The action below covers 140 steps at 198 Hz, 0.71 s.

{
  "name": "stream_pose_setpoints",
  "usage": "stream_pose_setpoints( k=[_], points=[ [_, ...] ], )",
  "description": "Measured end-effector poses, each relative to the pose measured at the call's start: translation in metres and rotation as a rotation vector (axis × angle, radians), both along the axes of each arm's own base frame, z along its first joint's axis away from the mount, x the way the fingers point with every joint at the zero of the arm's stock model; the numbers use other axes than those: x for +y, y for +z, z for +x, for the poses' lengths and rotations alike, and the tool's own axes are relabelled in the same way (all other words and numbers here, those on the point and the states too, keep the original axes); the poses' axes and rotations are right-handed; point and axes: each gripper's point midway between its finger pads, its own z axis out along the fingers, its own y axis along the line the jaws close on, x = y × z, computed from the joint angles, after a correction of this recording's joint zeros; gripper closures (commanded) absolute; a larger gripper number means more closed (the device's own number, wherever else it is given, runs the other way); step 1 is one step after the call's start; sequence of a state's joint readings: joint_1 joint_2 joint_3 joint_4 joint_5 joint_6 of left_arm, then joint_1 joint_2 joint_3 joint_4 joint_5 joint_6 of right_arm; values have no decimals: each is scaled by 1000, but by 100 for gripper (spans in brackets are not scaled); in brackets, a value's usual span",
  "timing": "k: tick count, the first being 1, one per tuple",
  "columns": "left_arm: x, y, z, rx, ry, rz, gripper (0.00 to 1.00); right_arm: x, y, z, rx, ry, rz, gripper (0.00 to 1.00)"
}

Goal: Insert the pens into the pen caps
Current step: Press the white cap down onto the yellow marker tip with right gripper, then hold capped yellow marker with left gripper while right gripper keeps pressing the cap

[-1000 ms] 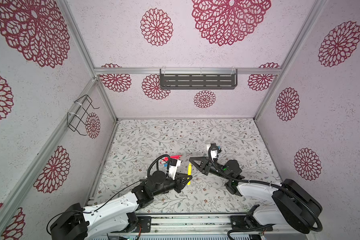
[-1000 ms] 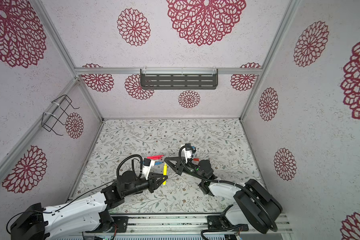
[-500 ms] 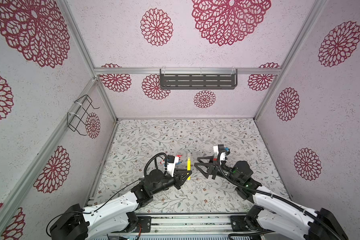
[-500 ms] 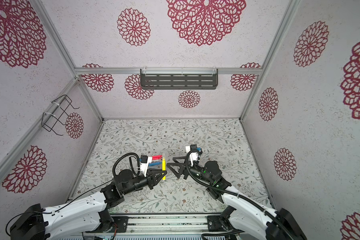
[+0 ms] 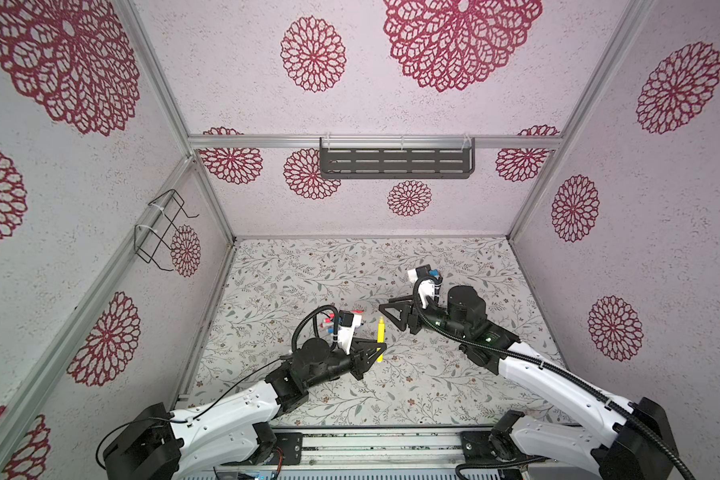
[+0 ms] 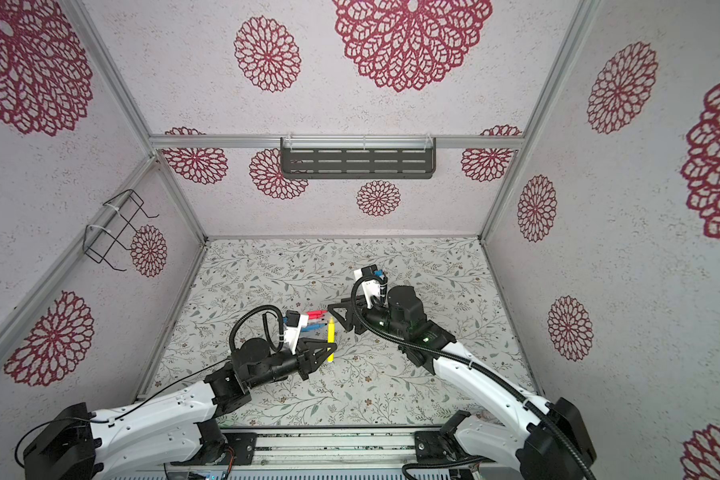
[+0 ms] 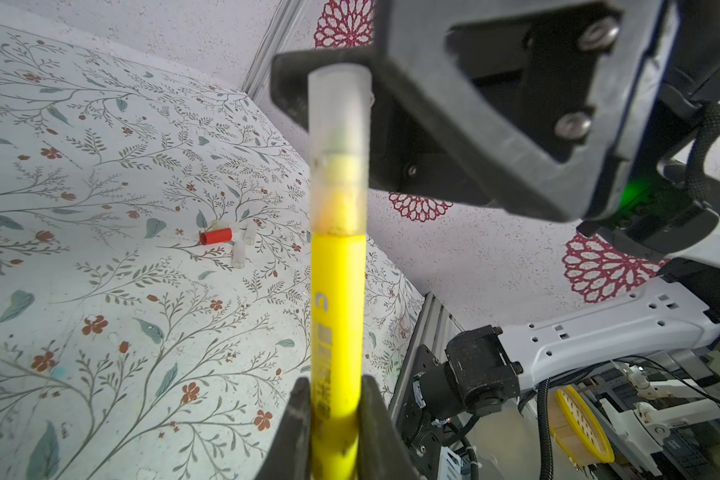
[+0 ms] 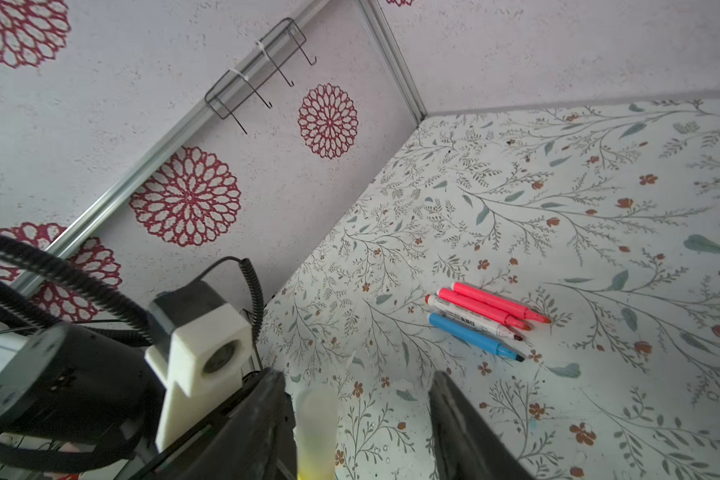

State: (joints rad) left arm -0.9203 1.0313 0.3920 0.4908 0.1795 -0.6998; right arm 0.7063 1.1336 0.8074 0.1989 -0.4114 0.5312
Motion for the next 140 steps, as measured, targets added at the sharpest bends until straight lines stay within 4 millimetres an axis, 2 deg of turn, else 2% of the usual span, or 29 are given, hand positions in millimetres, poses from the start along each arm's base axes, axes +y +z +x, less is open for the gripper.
stream_pose_setpoints(
  k=[25, 68, 140],
  points=[
    [-1, -1, 0, 2, -2, 3, 100, 3, -5, -2, 15, 21, -6, 47],
    [-2, -4, 0, 6, -3, 9, 100, 6, -4, -6, 14, 53, 1, 61],
    [-2, -7, 2, -2, 0, 27, 100, 17, -6, -17, 18, 120, 7, 93]
  ],
)
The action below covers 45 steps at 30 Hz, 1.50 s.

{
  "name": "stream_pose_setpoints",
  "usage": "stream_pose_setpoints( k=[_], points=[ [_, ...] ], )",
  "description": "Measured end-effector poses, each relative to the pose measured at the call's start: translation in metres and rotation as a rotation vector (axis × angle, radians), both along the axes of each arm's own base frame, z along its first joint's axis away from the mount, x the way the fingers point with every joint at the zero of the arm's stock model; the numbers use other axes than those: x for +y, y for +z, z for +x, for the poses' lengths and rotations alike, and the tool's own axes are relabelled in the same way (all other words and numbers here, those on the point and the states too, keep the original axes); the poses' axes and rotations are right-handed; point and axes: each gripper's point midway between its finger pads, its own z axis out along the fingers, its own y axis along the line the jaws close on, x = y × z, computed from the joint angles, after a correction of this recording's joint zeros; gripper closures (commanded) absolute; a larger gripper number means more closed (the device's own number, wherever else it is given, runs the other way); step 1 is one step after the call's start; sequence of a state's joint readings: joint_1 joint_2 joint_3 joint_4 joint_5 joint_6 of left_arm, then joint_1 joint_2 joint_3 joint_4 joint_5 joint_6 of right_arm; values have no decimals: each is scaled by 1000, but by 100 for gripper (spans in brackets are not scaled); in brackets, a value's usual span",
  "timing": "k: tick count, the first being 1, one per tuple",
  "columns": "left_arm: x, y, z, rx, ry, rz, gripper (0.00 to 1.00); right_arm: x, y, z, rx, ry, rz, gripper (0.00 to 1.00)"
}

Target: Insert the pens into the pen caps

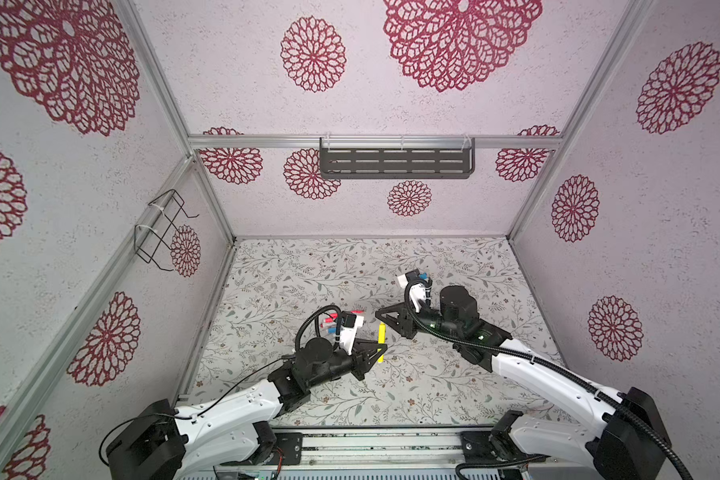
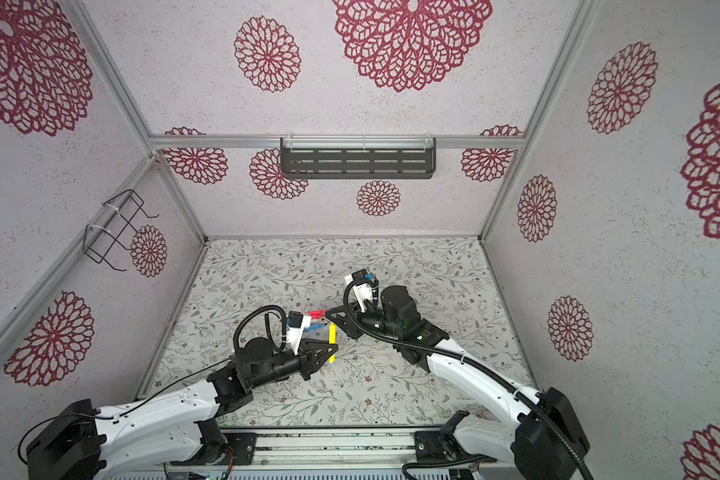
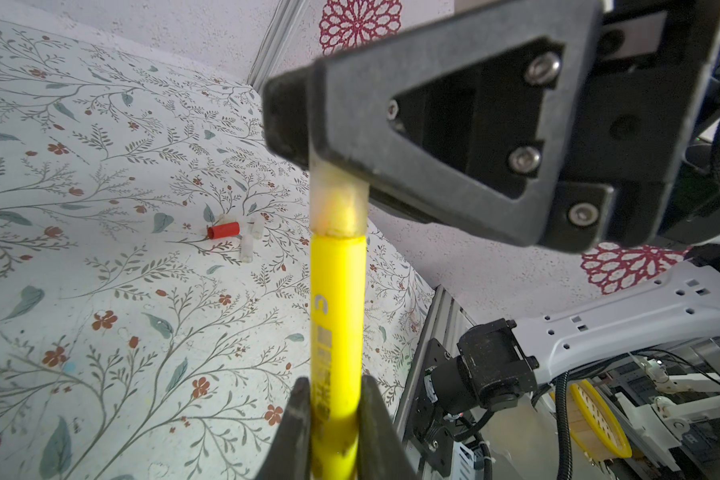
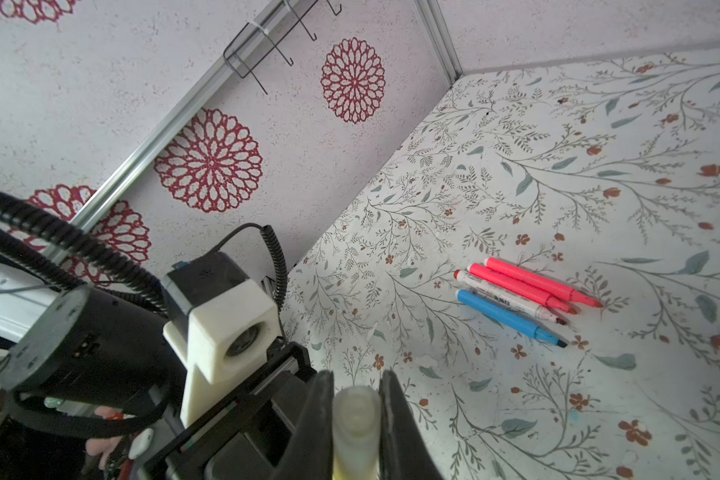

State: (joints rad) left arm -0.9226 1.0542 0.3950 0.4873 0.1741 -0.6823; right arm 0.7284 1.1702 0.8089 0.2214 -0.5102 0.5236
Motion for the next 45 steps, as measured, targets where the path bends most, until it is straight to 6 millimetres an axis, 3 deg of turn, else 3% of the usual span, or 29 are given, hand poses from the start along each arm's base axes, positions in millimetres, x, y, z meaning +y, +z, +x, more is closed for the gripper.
stream_pose_setpoints(
  k=[3, 21, 30, 45],
  points=[
    [1, 0, 2, 1, 4, 1, 100, 1, -1, -2, -7, 2, 6, 100],
    [6, -6, -4, 83, -142, -19, 100, -2, -18, -15, -44, -190, 85, 100],
    [12, -20, -5, 122, -136, 37, 100, -1, -33, -15, 26, -301, 72, 100],
    [16, -11, -14, 171, -238, -17, 100, 4, -28, -28, -5, -296, 157, 100]
  ],
)
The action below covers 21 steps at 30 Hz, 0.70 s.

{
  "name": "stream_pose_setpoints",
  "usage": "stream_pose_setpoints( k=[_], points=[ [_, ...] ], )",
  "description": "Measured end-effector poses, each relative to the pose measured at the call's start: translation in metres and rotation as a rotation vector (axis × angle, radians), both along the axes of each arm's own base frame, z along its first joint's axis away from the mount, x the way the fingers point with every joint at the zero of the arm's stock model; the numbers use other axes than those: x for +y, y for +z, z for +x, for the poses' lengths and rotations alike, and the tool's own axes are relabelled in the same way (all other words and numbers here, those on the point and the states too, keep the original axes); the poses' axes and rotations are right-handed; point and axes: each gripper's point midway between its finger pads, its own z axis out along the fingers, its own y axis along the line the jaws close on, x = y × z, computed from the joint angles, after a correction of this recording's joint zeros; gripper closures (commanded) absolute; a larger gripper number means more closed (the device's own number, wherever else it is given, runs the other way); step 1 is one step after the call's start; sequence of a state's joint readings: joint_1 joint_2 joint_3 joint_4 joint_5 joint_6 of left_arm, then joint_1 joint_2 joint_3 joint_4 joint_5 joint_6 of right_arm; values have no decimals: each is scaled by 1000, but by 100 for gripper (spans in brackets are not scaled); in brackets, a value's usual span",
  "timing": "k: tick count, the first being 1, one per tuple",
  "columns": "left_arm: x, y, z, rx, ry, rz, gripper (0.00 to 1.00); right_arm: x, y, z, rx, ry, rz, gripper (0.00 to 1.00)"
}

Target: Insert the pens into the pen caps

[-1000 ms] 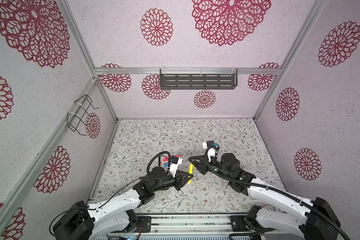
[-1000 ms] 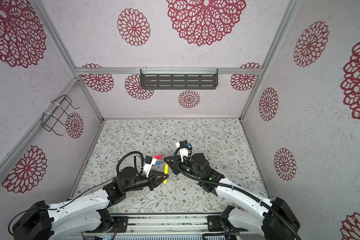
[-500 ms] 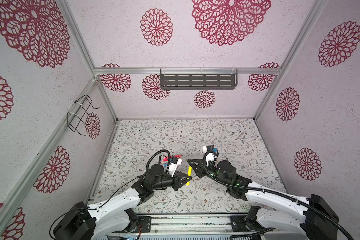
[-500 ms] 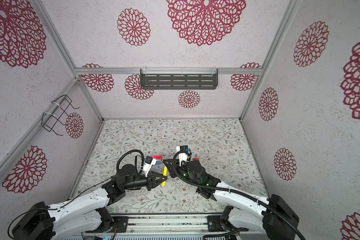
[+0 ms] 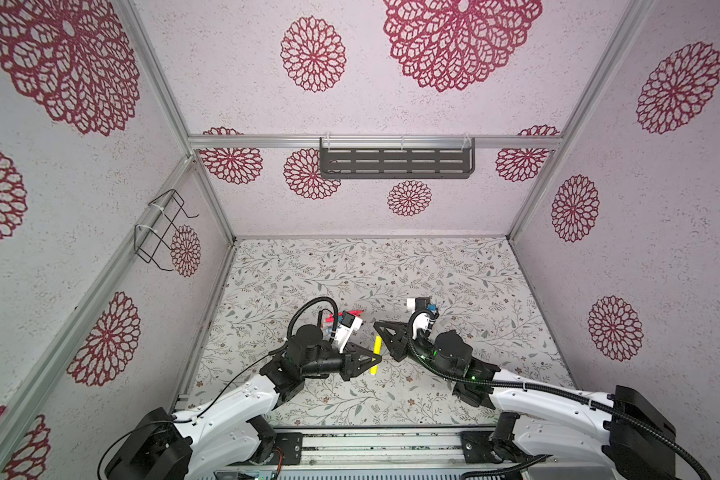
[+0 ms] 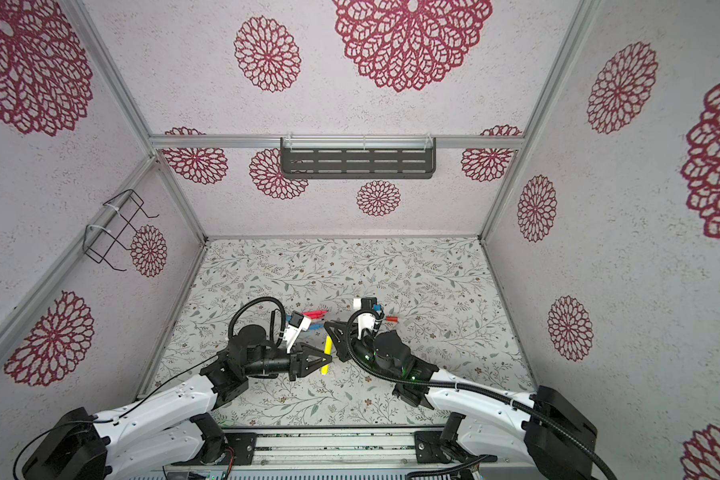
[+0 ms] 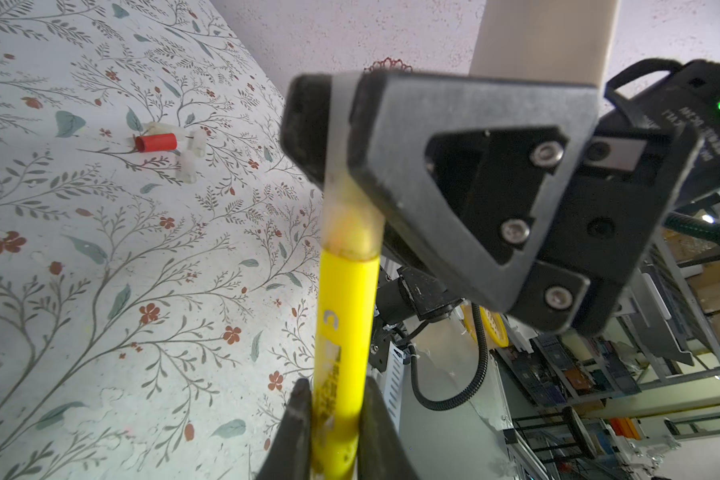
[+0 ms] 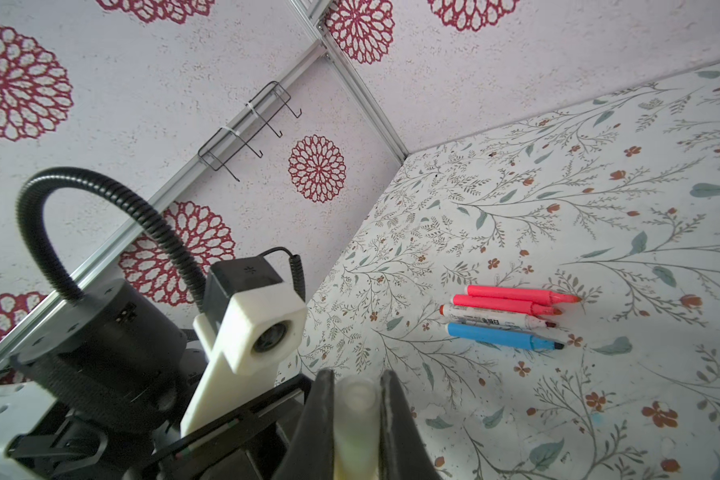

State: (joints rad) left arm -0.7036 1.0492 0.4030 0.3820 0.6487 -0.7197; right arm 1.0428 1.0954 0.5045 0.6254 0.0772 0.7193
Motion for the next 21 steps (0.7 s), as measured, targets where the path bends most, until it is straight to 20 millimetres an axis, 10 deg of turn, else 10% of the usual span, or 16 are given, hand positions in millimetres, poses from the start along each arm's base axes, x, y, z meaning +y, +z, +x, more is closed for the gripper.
stream_pose_setpoints(
  k=[10, 15, 21],
  points=[
    [-2, 12, -7, 20, -76, -65, 100, 2, 12, -8, -44, 48, 40, 100],
    [-2, 12, -4, 16, -72, -63, 100, 2, 15, -4, -45, 28, -3, 47],
    [15, 60, 63, -168, 233, -82, 100, -9, -21, -50, 16, 188, -227, 33]
  ],
)
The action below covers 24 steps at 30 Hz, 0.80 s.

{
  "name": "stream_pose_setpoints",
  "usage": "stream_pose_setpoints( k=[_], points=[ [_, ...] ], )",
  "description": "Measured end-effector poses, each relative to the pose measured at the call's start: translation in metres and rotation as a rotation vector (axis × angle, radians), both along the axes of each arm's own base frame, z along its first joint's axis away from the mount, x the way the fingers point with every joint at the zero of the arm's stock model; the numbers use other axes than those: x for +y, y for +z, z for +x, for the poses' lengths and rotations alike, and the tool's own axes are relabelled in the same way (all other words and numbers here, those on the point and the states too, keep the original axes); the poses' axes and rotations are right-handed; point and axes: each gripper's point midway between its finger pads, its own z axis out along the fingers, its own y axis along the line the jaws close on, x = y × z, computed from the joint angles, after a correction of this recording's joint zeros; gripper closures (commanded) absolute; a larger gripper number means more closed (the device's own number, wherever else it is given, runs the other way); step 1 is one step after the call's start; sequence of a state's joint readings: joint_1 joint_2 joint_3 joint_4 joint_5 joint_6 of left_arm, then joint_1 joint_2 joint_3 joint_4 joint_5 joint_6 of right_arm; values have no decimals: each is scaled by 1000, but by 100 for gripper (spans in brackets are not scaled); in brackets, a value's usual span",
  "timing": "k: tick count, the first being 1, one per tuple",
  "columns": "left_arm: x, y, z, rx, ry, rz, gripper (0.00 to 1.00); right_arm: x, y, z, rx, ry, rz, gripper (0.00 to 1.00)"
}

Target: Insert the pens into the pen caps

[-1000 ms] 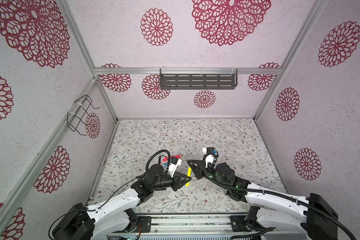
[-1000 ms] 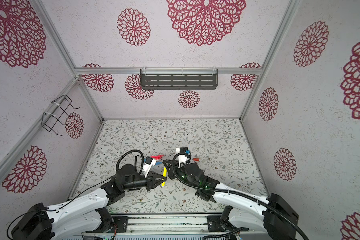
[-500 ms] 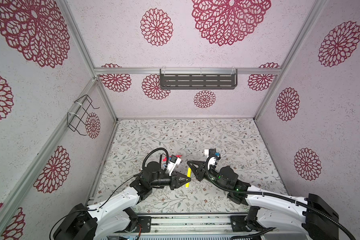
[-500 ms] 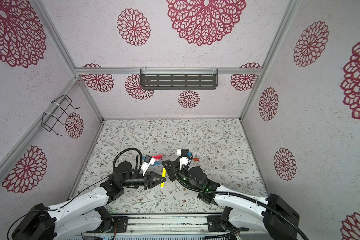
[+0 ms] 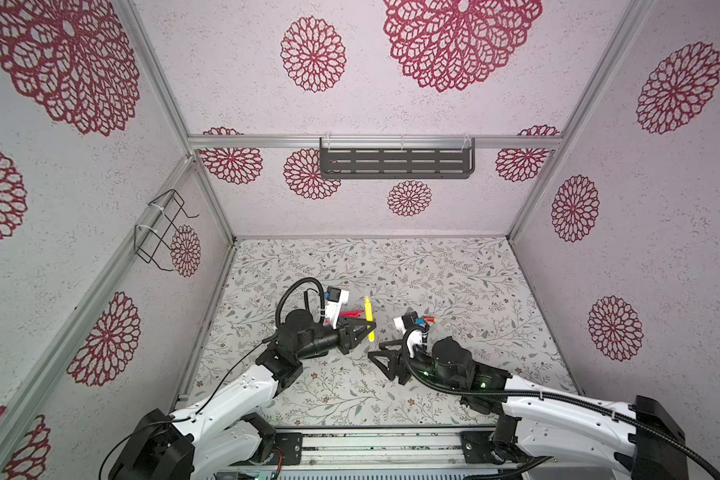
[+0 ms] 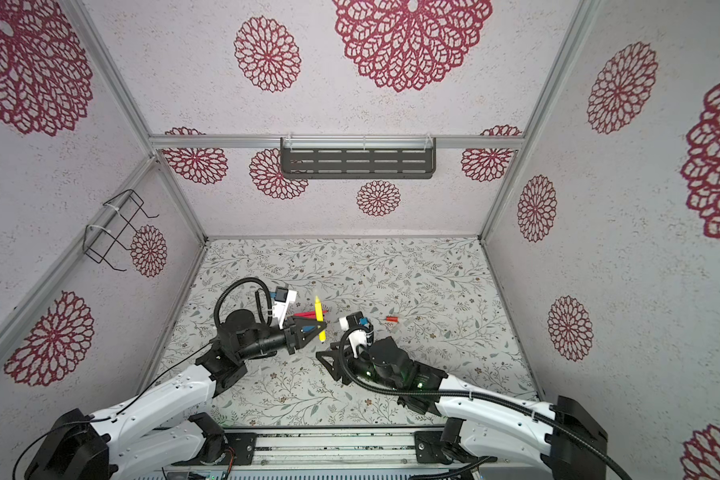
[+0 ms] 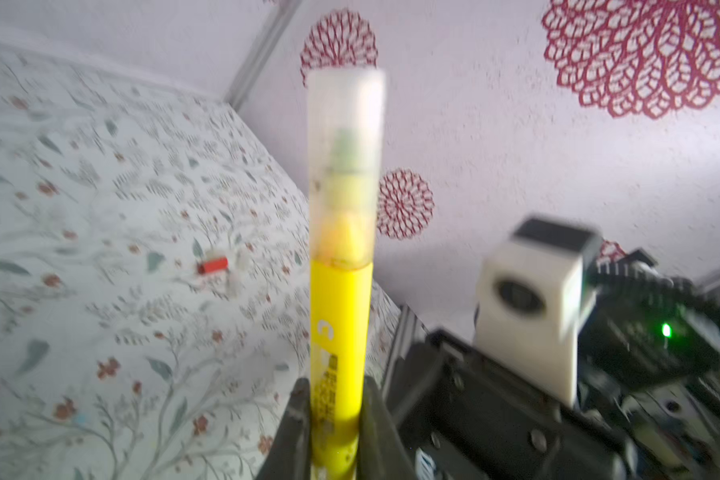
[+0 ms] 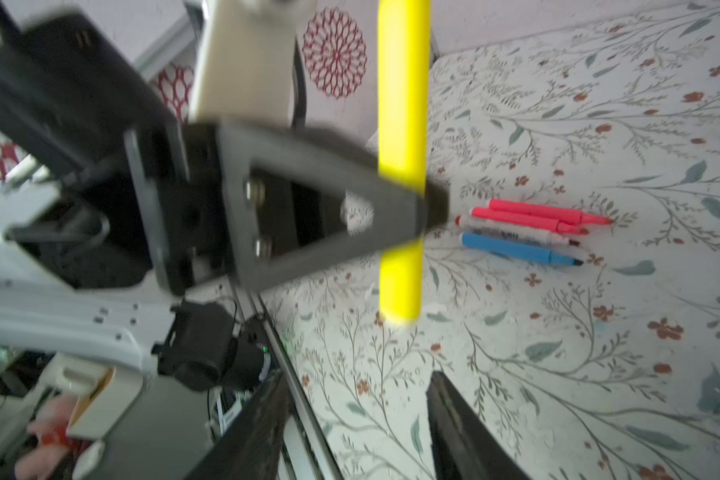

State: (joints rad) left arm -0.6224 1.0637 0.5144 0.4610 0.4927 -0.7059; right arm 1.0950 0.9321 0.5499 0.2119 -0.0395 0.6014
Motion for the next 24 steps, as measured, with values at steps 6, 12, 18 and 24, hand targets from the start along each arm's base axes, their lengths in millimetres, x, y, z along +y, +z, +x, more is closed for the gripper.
stream_pose_setpoints(
  k=[6, 12, 18, 24],
  points=[
    [2, -22, 2, 6, 70, 56, 100, -45, 62, 18, -85, -105, 79, 24],
    [1, -46, -6, 31, 86, 113, 100, -42, 72, 20, -102, -89, 51, 24],
    [3, -41, -4, 10, 110, 114, 100, -38, 52, 25, -77, -85, -35, 29],
    [-2, -51, -13, 6, 98, 163, 100, -30, 78, 48, -110, -122, -30, 33]
  ],
)
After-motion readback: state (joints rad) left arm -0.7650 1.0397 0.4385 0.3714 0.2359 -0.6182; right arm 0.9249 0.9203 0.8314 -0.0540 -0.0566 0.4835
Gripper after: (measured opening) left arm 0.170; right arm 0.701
